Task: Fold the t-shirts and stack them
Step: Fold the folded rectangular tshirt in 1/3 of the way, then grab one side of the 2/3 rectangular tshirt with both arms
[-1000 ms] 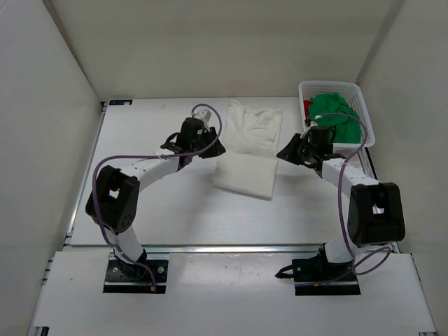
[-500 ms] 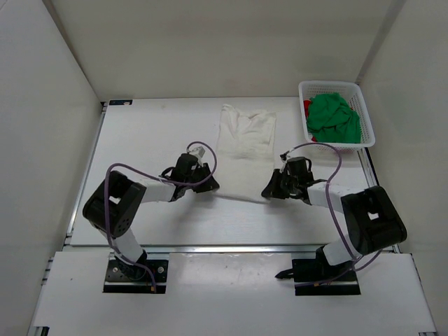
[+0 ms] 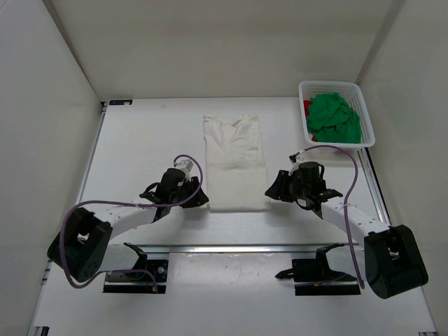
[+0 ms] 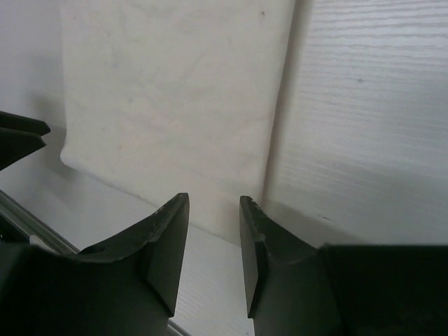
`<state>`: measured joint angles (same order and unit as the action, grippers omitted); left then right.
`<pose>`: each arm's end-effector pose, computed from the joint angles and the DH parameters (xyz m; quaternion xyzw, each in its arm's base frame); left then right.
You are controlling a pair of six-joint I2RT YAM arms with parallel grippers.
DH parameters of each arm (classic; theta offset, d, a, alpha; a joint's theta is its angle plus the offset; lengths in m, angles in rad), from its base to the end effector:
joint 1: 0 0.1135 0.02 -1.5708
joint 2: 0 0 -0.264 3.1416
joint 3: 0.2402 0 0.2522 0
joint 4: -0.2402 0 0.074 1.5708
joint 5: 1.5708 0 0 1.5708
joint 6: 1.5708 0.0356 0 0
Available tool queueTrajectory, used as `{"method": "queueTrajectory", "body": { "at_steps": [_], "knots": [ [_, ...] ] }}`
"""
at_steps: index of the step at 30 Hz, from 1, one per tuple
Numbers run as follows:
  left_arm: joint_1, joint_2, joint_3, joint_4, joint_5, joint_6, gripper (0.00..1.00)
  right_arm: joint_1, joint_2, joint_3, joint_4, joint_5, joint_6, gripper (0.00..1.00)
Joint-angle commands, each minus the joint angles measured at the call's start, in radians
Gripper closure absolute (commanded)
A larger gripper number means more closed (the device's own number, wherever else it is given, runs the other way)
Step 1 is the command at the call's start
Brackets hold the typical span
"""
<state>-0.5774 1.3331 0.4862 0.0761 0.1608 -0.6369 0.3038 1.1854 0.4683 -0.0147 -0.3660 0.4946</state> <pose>0.2008 -0.1376 0.1502 0.0040 0.9186 -0.2822 0.2766 0.2105 0.0793 0.1707 0.0118 0.9010 0.3088 0.3044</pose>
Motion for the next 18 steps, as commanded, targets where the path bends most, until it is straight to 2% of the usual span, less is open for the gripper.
{"method": "queueTrajectory", "body": {
  "at_steps": [1, 3, 12, 18],
  "knots": [
    [0.010, -0.090, -0.044, -0.102, -0.085, 0.049, 0.49, -0.028, -0.033, -0.032, -0.044, 0.026, -0.016, 0.66],
    [0.004, -0.100, -0.060, -0.107, -0.086, 0.048, 0.47, -0.035, -0.005, -0.051, -0.045, 0.003, -0.013, 0.65],
    [-0.087, 0.057, -0.052, -0.027, -0.037, 0.005, 0.41, -0.005, 0.095, -0.066, 0.002, -0.047, 0.022, 0.61],
    [-0.065, 0.049, -0.090, 0.034, -0.017, -0.038, 0.42, -0.005, 0.128, -0.073, 0.042, -0.065, 0.033, 0.67]
  ]
}}
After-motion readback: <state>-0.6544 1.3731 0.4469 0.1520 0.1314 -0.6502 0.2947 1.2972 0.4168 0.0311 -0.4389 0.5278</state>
